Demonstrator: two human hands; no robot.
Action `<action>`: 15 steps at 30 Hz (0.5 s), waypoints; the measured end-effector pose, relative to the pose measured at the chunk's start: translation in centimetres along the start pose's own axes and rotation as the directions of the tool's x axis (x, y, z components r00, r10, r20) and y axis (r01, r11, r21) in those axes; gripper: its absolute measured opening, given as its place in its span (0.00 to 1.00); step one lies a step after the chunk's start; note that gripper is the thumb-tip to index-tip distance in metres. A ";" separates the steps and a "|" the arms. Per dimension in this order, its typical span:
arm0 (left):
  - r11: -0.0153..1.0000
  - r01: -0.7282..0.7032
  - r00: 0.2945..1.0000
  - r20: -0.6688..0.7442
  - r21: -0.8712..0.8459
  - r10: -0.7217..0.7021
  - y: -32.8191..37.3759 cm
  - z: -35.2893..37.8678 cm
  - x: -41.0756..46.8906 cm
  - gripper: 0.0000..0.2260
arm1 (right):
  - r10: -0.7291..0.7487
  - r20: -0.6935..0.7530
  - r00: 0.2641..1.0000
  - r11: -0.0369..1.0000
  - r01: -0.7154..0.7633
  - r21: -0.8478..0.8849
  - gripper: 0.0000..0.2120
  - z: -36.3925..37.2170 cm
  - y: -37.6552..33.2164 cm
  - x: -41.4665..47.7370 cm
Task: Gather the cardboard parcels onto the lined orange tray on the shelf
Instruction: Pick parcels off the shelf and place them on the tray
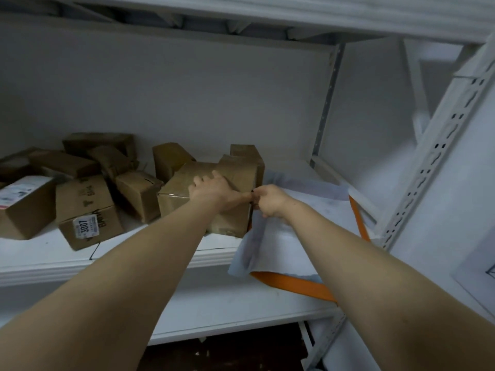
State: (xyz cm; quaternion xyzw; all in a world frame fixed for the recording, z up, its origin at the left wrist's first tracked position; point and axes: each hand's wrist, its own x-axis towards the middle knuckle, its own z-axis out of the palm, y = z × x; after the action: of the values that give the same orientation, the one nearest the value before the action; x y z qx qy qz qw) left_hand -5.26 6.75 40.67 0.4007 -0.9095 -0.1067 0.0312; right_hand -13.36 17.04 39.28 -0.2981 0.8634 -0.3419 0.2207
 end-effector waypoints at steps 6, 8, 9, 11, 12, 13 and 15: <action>0.999 0.040 0.999 -0.023 0.016 -0.040 0.5 0.6 0.4 0.55 | -0.010 0.005 1.000 0.994 0.009 0.107 0.17 0.0 0.1 -1.4; 0.998 0.053 0.997 -0.059 -0.022 -0.054 0.3 0.6 0.4 0.51 | -0.013 0.013 1.000 0.984 0.011 0.178 0.18 0.1 0.0 -1.5; 0.996 0.063 0.994 -0.084 -0.061 -0.068 0.1 0.4 0.3 0.48 | -0.018 0.023 1.000 0.975 0.013 0.224 0.19 0.2 -0.1 -1.5; 0.983 0.080 0.984 -0.142 -0.163 -0.103 0.0 -0.2 0.2 0.43 | -0.017 0.030 0.999 0.956 0.008 0.293 0.18 0.4 -0.3 -1.4; 0.973 0.082 0.979 -0.166 -0.215 -0.119 -0.1 -0.6 0.2 0.40 | -0.011 0.029 1.000 0.948 0.001 0.318 0.17 0.4 -0.3 -1.3; 0.958 0.082 0.973 -0.188 -0.276 -0.137 -0.4 -1.2 0.0 0.37 | 0.000 0.027 1.000 0.940 -0.009 0.342 0.16 0.5 -0.4 -1.3; 0.896 0.060 0.965 -0.206 -0.439 -0.165 -0.5 -2.4 0.1 0.33 | 0.057 -0.014 0.998 0.916 -0.046 0.397 0.10 0.4 -0.3 -0.8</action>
State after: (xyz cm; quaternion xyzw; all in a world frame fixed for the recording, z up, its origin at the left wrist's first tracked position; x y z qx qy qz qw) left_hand -4.64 5.90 42.89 0.4462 -0.8283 -0.2572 0.2209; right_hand -12.38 17.22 39.37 -0.2200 0.7865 -0.5076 0.2745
